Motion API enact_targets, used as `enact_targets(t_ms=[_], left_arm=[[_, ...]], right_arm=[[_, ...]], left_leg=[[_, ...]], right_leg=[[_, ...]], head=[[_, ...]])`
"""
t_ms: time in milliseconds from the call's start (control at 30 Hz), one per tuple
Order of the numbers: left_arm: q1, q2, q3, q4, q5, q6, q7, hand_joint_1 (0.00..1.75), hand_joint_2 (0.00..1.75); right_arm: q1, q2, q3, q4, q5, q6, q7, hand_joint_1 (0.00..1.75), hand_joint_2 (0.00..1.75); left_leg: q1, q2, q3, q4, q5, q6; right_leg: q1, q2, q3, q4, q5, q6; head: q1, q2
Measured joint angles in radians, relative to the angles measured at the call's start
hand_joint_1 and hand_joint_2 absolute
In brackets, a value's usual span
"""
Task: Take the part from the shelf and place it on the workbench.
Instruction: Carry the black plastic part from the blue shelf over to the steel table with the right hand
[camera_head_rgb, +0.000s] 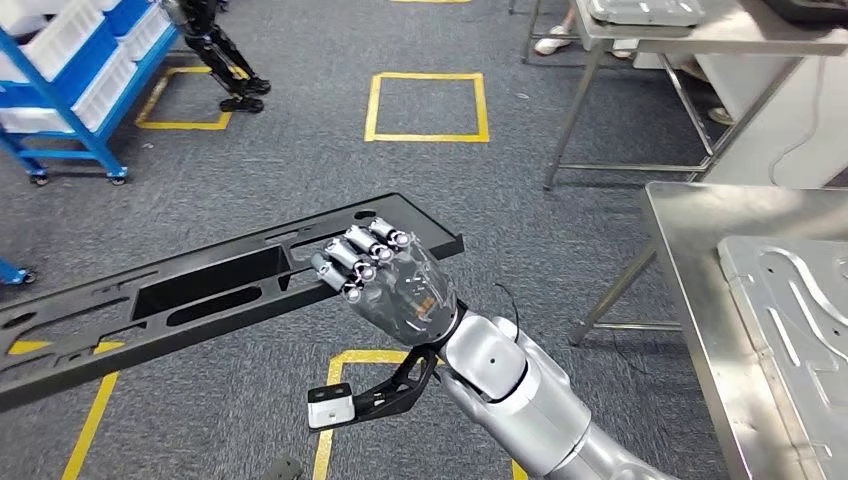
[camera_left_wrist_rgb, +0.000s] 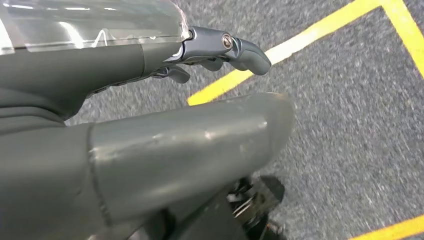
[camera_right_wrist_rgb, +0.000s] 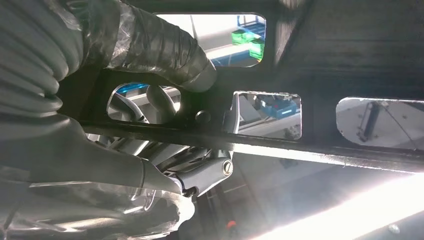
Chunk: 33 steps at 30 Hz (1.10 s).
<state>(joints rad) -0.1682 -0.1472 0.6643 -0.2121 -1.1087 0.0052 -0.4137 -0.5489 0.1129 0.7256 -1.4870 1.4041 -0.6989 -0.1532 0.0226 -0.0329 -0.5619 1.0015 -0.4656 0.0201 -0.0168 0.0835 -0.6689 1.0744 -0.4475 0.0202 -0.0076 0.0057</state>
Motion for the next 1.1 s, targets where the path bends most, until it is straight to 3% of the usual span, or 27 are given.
enact_targets(t_ms=[67,133,167,200,267,333,367,433,500,567,633,667,700,733,800,867,933,1000,1033,1100], left_arm=[[0.0,-0.002,0.001,0.0,-0.002,-0.003,0.0,0.0,0.0],[0.002,-0.003,0.001,0.0,-0.008,-0.006,0.001,0.0,0.0],[0.002,-0.004,0.001,0.0,-0.01,-0.007,0.001,0.0,0.0],[0.002,-0.007,0.001,0.0,-0.013,-0.007,0.002,0.0,0.0],[-0.001,-0.014,0.001,0.0,-0.019,-0.007,0.005,0.0,0.0],[-0.004,-0.02,-0.001,0.0,-0.025,-0.007,0.006,0.0,0.0],[-0.005,-0.022,-0.002,0.0,-0.027,-0.006,0.008,0.0,0.0],[-0.008,-0.025,-0.005,0.0,-0.029,-0.004,0.009,0.0,0.0],[-0.011,-0.028,-0.006,0.0,-0.028,-0.002,0.01,0.0,0.0],[-0.011,-0.028,-0.006,0.0,-0.027,-0.001,0.01,0.0,0.0],[-0.006,-0.028,-0.006,0.0,-0.026,-0.001,0.01,0.0,0.0],[-0.003,-0.028,-0.006,0.0,-0.026,-0.002,0.01,0.0,0.0],[-0.001,-0.028,-0.006,0.0,-0.026,-0.002,0.01,0.0,0.0],[0.001,-0.028,-0.006,0.0,-0.026,-0.003,0.01,0.0,0.0],[0.004,-0.026,-0.006,0.0,-0.026,-0.003,0.011,0.0,0.0],[0.008,-0.024,-0.006,0.0,-0.026,-0.004,0.012,0.0,0.0],[0.011,-0.023,-0.007,0.0,-0.026,-0.005,0.013,0.0,0.0],[0.011,-0.022,-0.007,0.0,-0.026,-0.005,0.013,0.0,0.0],[0.01,-0.023,-0.008,0.0,-0.026,-0.005,0.013,0.0,0.0],[0.013,-0.022,-0.008,0.0,-0.026,-0.005,0.013,0.0,0.0]], right_arm=[[-0.004,-0.002,0.003,0.002,0.001,0.0,0.008,1.75,1.75],[-0.004,-0.005,0.004,0.004,0.002,0.0,0.016,1.75,1.75],[-0.002,-0.008,0.004,0.005,0.002,0.0,0.018,1.75,1.75],[0.0,-0.013,0.004,0.005,0.002,0.0,0.021,1.75,1.75],[0.003,-0.022,0.004,0.0,0.004,0.0,0.024,1.75,1.75],[0.006,-0.029,0.004,-0.01,0.007,0.0,0.027,1.75,1.75],[0.008,-0.033,0.004,-0.015,0.009,0.0,0.028,1.75,1.75],[0.016,-0.042,0.004,-0.025,0.012,0.0,0.03,1.75,1.75],[0.022,-0.051,0.004,-0.034,0.013,0.0,0.03,1.75,1.75],[0.026,-0.054,0.004,-0.04,0.013,0.0,0.03,1.75,1.75],[0.029,-0.056,0.004,-0.042,0.014,0.0,0.031,1.75,1.75],[0.032,-0.058,0.004,-0.042,0.014,0.0,0.031,1.75,1.75],[0.035,-0.059,0.004,-0.042,0.015,0.0,0.031,1.75,1.75],[0.037,-0.06,0.004,-0.042,0.015,0.0,0.031,1.75,1.75],[0.037,-0.06,0.004,-0.042,0.015,0.0,0.032,1.75,1.75],[0.037,-0.06,0.004,-0.042,0.015,0.0,0.033,1.75,1.75],[0.038,-0.06,0.004,-0.042,0.016,0.0,0.033,1.75,1.75],[0.038,-0.061,0.004,-0.042,0.016,0.0,0.033,1.75,1.75],[0.037,-0.061,0.004,-0.042,0.015,0.0,0.034,1.75,1.75],[0.036,-0.061,0.004,-0.041,0.015,0.0,0.034,1.75,1.75]], left_leg=[[-0.002,0.027,0.001,-0.007,0.005,0.008],[-0.004,0.056,0.0,-0.005,0.003,0.011],[-0.005,0.069,-0.001,-0.004,0.002,0.011],[-0.005,0.082,-0.001,-0.002,0.0,0.01],[-0.006,0.104,0.0,0.005,-0.007,0.006],[-0.012,0.121,-0.001,0.015,-0.015,-0.004],[-0.015,0.13,-0.001,0.017,-0.017,-0.008],[-0.017,0.147,0.001,0.017,-0.022,-0.017],[-0.013,0.121,-0.006,0.043,-0.047,-0.027],[-0.009,0.068,-0.046,0.139,-0.104,-0.034],[-0.009,0.046,-0.102,0.259,-0.15,-0.037],[-0.009,0.044,-0.116,0.285,-0.149,-0.037],[-0.009,0.042,-0.113,0.273,-0.129,-0.036],[-0.008,0.038,-0.094,0.228,-0.094,-0.034],[-0.005,-0.001,-0.041,0.103,-0.032,-0.027],[-0.004,-0.033,-0.013,0.036,-0.017,-0.022],[-0.004,-0.024,-0.009,0.026,-0.017,-0.015],[0.0,-0.002,-0.006,0.017,-0.01,-0.003],[0.001,0.011,-0.005,0.012,-0.006,0.004],[-0.002,0.036,-0.006,0.011,-0.005,0.01]], right_leg=[[0.003,-0.058,-0.044,0.099,-0.061,0.006],[0.002,-0.075,-0.09,0.205,-0.105,0.01],[0.002,-0.078,-0.093,0.218,-0.101,0.011],[0.002,-0.083,-0.076,0.194,-0.08,0.011],[0.007,-0.115,-0.006,0.072,-0.026,0.006],[0.016,-0.147,0.039,-0.017,-0.003,-0.007],[0.02,-0.151,0.043,-0.029,-0.007,-0.014],[0.019,-0.128,0.04,-0.032,-0.002,-0.026],[0.013,-0.107,0.042,-0.039,0.004,-0.038],[0.008,-0.087,0.041,-0.043,0.008,-0.046],[0.008,-0.061,0.04,-0.042,0.009,-0.049],[0.008,-0.048,0.04,-0.041,0.01,-0.049],[0.008,-0.034,0.04,-0.039,0.01,-0.049],[0.008,-0.021,0.04,-0.037,0.01,-0.049],[0.008,0.004,0.037,-0.032,0.01,-0.045],[0.007,0.025,0.029,-0.029,0.014,-0.034],[0.006,0.045,0.021,-0.032,0.021,-0.02],[0.01,0.017,0.012,-0.018,0.009,-0.01],[0.013,-0.011,-0.002,0.014,-0.013,-0.006],[0.012,-0.064,-0.053,0.13,-0.079,-0.003]], head=[[0.003,0.0],[0.003,0.0],[0.003,0.0],[0.003,0.0],[0.003,0.0],[0.003,0.0],[0.003,0.0],[0.003,0.0],[0.002,0.0],[0.002,0.0],[0.002,0.0],[0.002,0.0],[0.002,0.0],[0.002,0.0],[0.002,0.0],[0.002,0.0],[0.002,0.0],[0.004,0.0],[0.005,0.0],[0.006,0.0]])
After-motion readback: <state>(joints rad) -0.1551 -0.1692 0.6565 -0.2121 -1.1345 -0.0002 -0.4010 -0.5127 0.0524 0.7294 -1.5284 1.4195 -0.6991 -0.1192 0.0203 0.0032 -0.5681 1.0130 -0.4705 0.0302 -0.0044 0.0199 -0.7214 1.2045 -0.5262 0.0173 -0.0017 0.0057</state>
